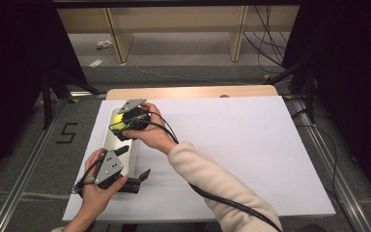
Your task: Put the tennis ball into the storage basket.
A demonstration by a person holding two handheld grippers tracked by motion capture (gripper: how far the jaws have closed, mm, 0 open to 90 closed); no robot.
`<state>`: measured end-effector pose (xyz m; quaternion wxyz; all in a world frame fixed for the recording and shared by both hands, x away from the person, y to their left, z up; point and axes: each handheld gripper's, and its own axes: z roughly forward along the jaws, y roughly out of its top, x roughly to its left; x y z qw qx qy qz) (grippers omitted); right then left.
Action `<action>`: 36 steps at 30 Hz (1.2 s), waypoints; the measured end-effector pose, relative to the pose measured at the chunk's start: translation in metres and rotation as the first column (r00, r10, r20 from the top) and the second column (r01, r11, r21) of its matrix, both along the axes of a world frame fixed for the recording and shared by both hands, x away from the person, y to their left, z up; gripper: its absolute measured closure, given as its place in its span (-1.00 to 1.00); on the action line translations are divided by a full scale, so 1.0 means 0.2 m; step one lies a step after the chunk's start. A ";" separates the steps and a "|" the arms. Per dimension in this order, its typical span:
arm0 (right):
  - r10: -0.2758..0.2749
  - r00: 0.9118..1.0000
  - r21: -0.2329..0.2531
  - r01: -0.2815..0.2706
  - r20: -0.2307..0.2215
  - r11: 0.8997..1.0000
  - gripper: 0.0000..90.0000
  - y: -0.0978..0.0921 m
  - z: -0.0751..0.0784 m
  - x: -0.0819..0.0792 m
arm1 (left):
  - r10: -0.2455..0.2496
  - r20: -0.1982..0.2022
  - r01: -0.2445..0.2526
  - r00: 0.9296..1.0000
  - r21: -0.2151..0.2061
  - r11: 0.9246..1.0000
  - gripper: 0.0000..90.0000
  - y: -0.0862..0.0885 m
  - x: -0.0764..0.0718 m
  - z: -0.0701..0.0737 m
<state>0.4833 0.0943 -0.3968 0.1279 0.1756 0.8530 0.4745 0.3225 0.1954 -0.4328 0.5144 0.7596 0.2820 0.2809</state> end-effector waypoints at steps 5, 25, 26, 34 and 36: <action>0.003 1.000 -0.006 -0.003 -0.010 1.000 -0.40 0.01 -0.01 0.01 | -0.001 -0.001 0.001 1.000 0.000 1.000 -1.00 0.00 0.00 0.00; 0.024 0.999 -0.028 -0.025 -0.038 0.999 -0.40 0.05 -0.04 0.01 | -0.001 -0.003 0.001 1.000 0.000 1.000 -1.00 0.00 0.00 0.00; 0.025 0.999 -0.029 -0.026 -0.038 0.999 -0.40 0.05 -0.04 0.01 | -0.001 -0.004 0.001 1.000 -0.001 1.000 -1.00 0.00 0.00 0.00; 0.023 0.999 -0.034 -0.025 -0.043 0.999 -0.40 0.06 -0.05 0.01 | 0.000 -0.005 0.000 1.000 0.001 1.000 -1.00 0.00 0.00 0.00; 0.025 0.999 -0.036 -0.027 -0.044 0.999 -0.40 0.06 -0.05 0.01 | 0.000 -0.004 0.000 1.000 0.001 1.000 -1.00 0.00 0.00 0.00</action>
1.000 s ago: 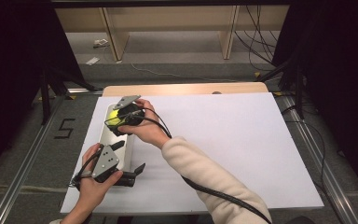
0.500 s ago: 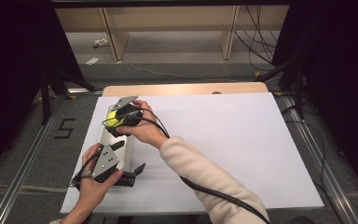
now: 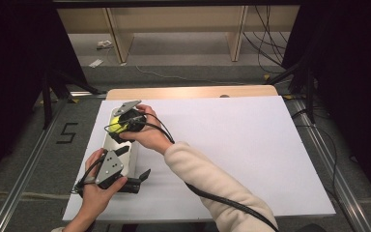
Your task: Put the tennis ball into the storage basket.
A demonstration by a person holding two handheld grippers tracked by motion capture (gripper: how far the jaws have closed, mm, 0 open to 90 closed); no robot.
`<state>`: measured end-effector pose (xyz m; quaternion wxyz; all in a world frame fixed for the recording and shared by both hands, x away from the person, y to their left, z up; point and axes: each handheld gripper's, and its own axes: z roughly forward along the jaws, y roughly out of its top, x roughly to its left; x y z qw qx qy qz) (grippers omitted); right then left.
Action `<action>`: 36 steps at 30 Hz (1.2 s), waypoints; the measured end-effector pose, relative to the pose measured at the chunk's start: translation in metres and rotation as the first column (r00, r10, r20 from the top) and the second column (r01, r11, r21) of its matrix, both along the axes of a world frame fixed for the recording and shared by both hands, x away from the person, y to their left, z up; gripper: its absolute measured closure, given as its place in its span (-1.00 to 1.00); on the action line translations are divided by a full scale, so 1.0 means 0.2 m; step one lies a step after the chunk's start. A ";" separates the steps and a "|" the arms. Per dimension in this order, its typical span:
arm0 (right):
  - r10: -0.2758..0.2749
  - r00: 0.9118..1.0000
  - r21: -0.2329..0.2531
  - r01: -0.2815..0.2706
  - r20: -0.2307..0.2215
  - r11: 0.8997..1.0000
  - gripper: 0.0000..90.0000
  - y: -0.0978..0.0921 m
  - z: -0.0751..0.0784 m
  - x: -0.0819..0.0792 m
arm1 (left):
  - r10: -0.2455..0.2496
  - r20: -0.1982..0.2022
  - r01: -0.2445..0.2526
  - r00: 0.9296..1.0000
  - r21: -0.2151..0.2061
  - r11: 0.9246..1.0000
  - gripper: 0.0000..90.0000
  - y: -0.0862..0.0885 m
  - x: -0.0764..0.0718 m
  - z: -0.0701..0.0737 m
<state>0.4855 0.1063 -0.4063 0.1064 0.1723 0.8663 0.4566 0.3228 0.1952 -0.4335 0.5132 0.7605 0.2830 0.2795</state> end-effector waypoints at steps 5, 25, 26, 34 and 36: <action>-0.004 1.000 -0.001 0.004 -0.002 1.000 -0.40 0.00 -0.01 0.00 | 0.000 0.000 0.000 1.000 0.001 1.000 -1.00 0.00 0.00 0.00; 0.000 1.000 -0.021 -0.001 -0.030 1.000 -0.41 0.03 -0.03 0.01 | -0.002 0.000 0.002 1.000 0.001 1.000 -1.00 0.00 0.00 0.00; -0.001 0.999 -0.023 0.001 -0.032 1.000 -0.41 0.03 -0.04 0.01 | -0.003 0.000 0.003 1.000 0.001 1.000 -1.00 0.00 0.00 0.00; 0.000 0.999 -0.029 -0.001 -0.039 1.000 -0.41 0.04 -0.04 0.02 | -0.003 0.000 0.003 1.000 0.000 1.000 -1.00 0.00 0.00 0.00; 0.003 0.999 -0.031 -0.004 -0.039 1.000 -0.41 0.04 -0.04 0.02 | -0.003 -0.001 0.003 1.000 0.000 1.000 -1.00 0.00 0.00 0.00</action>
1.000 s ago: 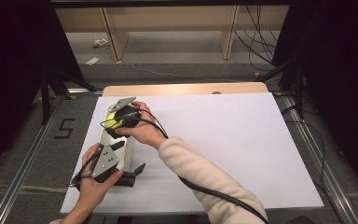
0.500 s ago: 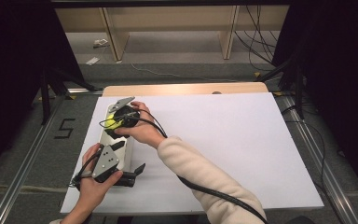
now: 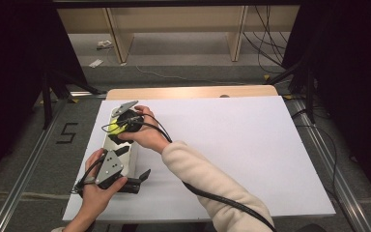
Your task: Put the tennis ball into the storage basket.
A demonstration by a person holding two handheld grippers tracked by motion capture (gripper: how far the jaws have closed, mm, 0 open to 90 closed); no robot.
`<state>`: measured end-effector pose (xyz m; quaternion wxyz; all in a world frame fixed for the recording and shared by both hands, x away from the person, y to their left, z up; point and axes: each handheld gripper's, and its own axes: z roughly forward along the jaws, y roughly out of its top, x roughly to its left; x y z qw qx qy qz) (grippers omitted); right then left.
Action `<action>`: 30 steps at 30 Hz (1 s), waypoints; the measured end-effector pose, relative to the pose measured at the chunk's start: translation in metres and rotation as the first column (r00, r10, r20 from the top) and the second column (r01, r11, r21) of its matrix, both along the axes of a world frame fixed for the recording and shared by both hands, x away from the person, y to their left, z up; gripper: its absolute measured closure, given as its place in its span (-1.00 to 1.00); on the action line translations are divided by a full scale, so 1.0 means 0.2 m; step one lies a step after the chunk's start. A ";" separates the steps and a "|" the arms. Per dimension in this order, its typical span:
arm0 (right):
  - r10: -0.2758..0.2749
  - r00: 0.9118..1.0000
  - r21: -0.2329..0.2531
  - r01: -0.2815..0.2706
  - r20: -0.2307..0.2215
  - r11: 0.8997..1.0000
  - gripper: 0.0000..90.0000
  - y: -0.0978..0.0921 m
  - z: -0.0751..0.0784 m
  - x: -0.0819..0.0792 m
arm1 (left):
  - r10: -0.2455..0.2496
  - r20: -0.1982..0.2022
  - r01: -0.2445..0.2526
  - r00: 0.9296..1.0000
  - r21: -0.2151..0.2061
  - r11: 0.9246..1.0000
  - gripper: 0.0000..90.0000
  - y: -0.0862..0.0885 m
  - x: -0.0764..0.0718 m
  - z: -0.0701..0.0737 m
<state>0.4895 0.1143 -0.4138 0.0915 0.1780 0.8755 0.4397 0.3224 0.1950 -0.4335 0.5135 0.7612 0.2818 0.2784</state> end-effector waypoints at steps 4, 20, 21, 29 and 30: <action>0.000 1.000 0.001 0.000 0.001 1.000 -0.41 0.00 -0.01 0.00 | 0.000 0.000 0.000 1.000 0.000 1.000 -1.00 0.00 0.00 0.00; -0.003 1.000 -0.020 0.003 -0.020 1.000 -0.41 0.00 -0.05 0.01 | 0.000 0.000 0.000 1.000 0.001 1.000 -1.00 0.00 0.00 0.00; -0.004 1.000 -0.020 0.003 -0.022 1.000 -0.41 0.00 -0.05 0.01 | -0.001 0.000 0.001 1.000 0.000 1.000 -1.00 0.00 0.00 0.00; -0.004 1.000 -0.018 0.003 -0.025 1.000 -0.41 0.00 -0.05 0.01 | -0.003 -0.001 0.003 1.000 0.001 1.000 -1.00 0.00 0.00 0.00; -0.002 1.000 -0.023 0.001 -0.025 1.000 -0.41 0.00 -0.05 0.01 | -0.003 -0.001 0.003 1.000 0.001 1.000 -1.00 0.00 0.00 0.00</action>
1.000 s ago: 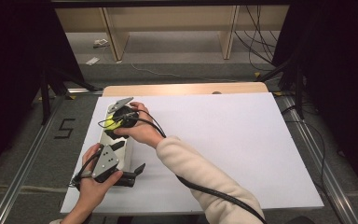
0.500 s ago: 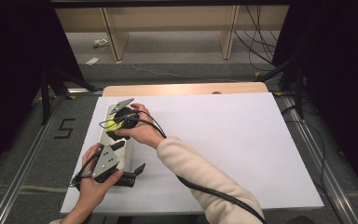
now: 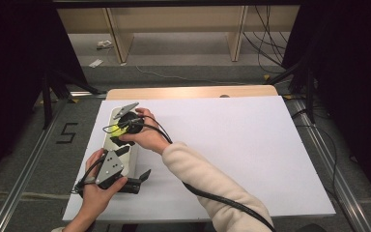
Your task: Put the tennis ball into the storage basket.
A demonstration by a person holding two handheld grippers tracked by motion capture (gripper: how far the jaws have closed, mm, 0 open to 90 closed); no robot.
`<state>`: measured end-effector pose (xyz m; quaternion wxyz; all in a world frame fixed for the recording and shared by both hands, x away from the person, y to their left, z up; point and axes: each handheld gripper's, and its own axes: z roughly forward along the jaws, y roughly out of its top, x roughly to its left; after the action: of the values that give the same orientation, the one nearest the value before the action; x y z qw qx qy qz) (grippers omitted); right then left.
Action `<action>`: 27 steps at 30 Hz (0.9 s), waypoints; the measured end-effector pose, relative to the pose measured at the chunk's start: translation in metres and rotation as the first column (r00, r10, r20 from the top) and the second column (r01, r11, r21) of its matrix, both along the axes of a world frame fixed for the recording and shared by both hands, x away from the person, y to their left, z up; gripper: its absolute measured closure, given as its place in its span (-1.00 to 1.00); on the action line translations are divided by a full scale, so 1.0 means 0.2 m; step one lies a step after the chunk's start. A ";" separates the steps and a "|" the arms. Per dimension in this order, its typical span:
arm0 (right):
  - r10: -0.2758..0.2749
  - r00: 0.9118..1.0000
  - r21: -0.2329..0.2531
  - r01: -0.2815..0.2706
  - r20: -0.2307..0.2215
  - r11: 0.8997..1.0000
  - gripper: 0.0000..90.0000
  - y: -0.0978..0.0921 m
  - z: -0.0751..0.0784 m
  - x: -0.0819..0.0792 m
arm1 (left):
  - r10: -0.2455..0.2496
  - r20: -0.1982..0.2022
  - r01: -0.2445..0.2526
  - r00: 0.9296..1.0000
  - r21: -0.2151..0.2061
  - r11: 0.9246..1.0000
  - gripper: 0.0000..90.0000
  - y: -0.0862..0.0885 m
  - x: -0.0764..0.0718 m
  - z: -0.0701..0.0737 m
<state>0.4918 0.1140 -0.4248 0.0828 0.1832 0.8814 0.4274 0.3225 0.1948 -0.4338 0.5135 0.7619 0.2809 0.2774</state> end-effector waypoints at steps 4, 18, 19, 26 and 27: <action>0.000 1.000 0.000 0.000 -0.002 1.000 -0.41 0.00 -0.01 0.00 | -0.001 -0.001 0.001 1.000 0.000 1.000 -1.00 0.00 0.00 0.00; -0.013 1.000 0.022 0.013 0.017 1.000 -0.61 0.00 0.02 -0.01 | -0.002 -0.002 0.002 1.000 -0.001 1.000 -1.00 0.00 0.00 0.00; -0.018 1.000 0.030 0.018 0.018 0.999 -0.61 -0.01 0.02 -0.01 | -0.002 -0.002 0.002 1.000 -0.001 1.000 -1.00 0.00 0.00 0.00; -0.025 1.000 0.040 0.025 0.019 0.999 -0.61 -0.03 0.03 0.00 | -0.001 -0.002 0.001 1.000 0.002 1.000 -1.00 0.00 0.00 0.00; -0.022 1.000 0.036 0.022 0.017 0.999 -0.61 -0.03 0.03 0.00 | -0.001 -0.002 0.001 1.000 0.002 1.000 -1.00 0.00 0.00 0.00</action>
<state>0.4909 0.1079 -0.4187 0.0919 0.1906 0.8709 0.4436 0.3227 0.1947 -0.4342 0.5127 0.7627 0.2810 0.2766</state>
